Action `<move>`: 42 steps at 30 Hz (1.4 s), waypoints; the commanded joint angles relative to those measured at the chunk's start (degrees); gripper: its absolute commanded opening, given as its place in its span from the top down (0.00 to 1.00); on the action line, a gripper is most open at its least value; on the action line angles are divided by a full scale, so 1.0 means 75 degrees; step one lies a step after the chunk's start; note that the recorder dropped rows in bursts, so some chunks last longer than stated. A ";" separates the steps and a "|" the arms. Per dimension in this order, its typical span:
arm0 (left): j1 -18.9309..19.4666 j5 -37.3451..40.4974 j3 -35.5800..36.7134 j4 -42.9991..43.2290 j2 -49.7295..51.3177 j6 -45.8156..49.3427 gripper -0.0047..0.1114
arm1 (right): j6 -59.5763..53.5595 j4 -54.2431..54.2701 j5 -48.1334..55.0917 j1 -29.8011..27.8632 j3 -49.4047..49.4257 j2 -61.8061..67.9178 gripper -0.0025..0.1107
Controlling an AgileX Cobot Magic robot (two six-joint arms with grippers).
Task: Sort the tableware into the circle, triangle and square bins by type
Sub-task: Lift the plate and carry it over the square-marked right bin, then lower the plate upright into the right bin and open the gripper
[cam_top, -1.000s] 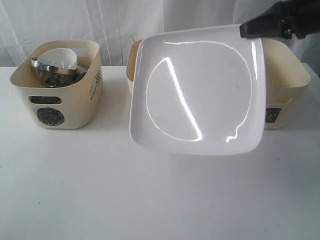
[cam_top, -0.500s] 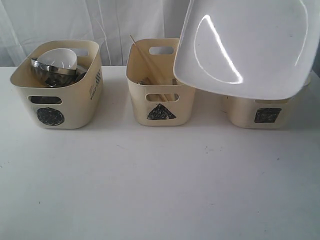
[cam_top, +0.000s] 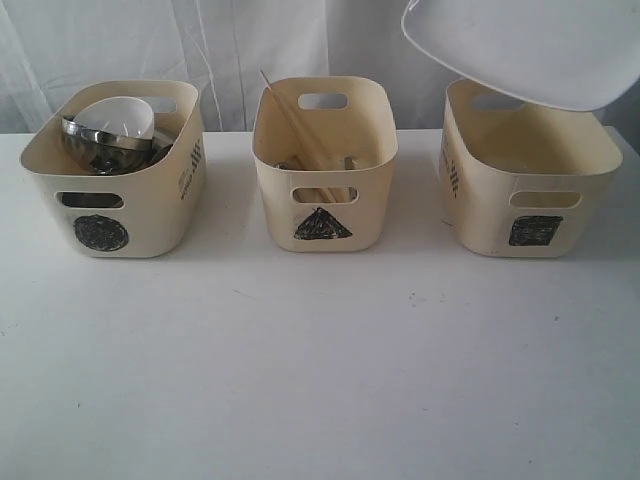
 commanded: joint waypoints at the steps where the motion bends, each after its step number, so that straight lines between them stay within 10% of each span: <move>1: 0.0015 0.0068 0.0056 -0.0046 -0.0032 0.0032 0.96 | -0.0409 0.0544 -0.0787 -0.0055 -0.0117 0.0013 0.98; 42: 0.0015 0.0068 0.0056 -0.0046 -0.0032 0.0032 0.96 | -0.3194 -0.0926 -0.2965 0.1057 -0.0090 0.0776 0.98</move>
